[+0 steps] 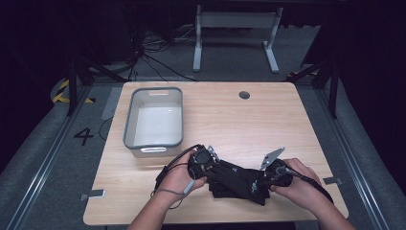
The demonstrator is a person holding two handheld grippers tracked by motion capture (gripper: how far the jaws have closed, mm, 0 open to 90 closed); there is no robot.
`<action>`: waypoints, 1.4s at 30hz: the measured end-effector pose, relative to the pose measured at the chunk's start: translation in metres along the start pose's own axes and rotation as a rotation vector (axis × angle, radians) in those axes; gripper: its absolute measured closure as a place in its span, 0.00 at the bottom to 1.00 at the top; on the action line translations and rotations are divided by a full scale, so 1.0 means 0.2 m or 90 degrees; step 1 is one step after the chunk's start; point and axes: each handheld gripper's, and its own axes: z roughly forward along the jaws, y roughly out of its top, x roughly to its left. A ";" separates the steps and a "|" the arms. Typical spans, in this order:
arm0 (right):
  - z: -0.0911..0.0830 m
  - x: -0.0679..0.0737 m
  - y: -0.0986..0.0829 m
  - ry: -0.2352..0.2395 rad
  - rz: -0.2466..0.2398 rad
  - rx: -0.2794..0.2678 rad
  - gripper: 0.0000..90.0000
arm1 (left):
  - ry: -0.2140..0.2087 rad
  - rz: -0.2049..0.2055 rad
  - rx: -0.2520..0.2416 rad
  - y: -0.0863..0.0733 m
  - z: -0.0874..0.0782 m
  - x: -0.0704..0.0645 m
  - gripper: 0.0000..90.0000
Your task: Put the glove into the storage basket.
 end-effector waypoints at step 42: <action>-0.14 -0.05 0.06 -0.063 -0.028 -0.079 0.95 | -0.023 0.057 0.036 0.01 -0.03 -0.20 0.98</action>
